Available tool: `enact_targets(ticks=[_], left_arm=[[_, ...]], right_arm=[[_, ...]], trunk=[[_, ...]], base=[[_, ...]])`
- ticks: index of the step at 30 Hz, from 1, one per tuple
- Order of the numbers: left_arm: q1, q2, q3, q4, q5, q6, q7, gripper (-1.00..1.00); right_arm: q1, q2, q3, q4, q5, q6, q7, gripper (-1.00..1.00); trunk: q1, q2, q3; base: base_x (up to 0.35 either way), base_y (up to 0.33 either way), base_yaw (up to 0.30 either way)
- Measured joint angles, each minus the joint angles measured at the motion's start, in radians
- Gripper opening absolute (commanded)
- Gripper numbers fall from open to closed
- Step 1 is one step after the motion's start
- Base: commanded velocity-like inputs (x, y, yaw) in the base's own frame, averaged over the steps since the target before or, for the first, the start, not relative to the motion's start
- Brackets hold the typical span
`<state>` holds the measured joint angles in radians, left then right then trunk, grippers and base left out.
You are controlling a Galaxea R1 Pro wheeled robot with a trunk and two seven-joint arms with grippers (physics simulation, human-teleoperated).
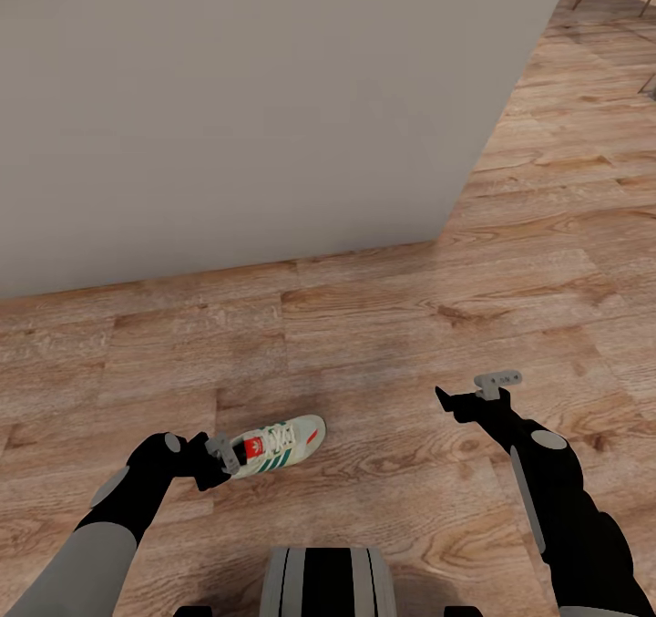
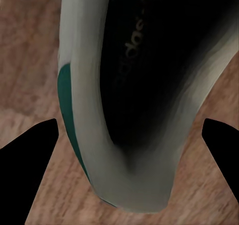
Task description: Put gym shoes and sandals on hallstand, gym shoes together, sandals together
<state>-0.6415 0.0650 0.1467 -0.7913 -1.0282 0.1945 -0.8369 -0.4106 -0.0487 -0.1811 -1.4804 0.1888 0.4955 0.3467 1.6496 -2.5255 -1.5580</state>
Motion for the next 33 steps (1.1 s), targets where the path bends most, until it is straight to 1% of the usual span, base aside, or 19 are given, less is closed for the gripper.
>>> enact_targets(ticks=[20,33], left_arm=[[0.000,-0.001,0.000,-0.012,0.000,0.000,0.001,-1.00],[-0.001,-0.001,0.006,-0.014,0.010,-0.001,-0.001,-1.00]], right_arm=[[0.000,0.000,0.000,0.000,0.000,0.000,0.000,1.00],[0.000,-0.004,0.000,0.000,0.001,-0.003,0.003,1.00]], trunk=[[0.000,0.000,0.000],[-0.006,0.003,0.050]], base=[[0.000,0.000,0.000],[0.000,0.000,0.000]])
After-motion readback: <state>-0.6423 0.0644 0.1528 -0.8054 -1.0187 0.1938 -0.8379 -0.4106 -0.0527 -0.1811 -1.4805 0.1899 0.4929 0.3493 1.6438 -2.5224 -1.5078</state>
